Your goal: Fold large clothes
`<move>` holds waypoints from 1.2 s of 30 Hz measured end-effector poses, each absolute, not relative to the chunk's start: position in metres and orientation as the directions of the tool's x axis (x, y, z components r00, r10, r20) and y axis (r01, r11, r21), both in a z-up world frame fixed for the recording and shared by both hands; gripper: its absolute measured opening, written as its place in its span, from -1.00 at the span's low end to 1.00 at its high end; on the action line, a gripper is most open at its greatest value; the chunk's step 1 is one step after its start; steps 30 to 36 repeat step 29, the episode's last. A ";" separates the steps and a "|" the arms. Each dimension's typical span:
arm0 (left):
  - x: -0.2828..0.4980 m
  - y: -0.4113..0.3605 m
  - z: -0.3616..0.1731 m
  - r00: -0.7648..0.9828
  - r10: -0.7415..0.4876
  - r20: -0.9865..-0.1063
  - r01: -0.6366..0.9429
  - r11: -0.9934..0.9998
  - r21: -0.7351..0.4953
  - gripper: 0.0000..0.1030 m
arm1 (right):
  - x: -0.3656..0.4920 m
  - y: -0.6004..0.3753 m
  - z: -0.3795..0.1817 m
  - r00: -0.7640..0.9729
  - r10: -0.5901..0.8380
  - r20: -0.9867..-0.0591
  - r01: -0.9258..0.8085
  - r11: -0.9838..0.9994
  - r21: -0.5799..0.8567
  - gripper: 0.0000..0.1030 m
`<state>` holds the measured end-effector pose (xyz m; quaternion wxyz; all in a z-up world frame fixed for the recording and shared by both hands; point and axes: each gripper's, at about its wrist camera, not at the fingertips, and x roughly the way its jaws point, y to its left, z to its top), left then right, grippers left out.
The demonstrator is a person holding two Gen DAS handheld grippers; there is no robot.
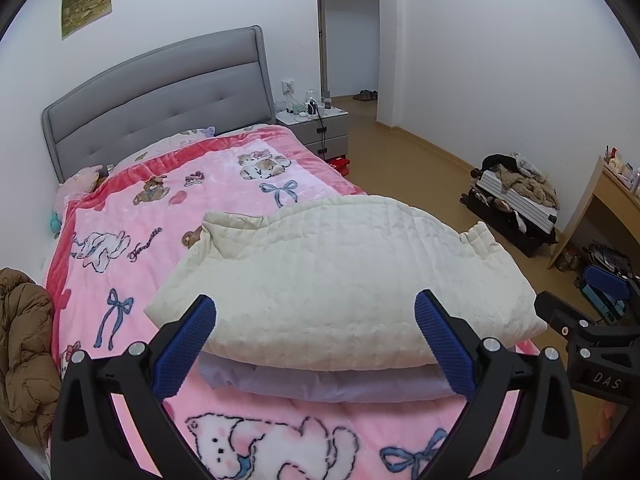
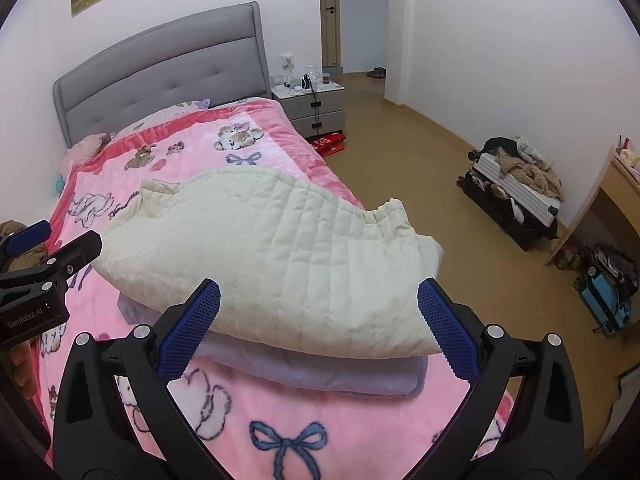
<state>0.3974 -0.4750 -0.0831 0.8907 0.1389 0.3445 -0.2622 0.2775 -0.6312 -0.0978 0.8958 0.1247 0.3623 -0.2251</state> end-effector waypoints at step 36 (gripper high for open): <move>0.389 -0.477 -0.081 0.605 -0.381 -0.699 0.585 0.809 0.066 0.90 | 0.271 -0.629 -0.096 0.634 -0.308 -0.710 0.492 0.869 0.063 0.84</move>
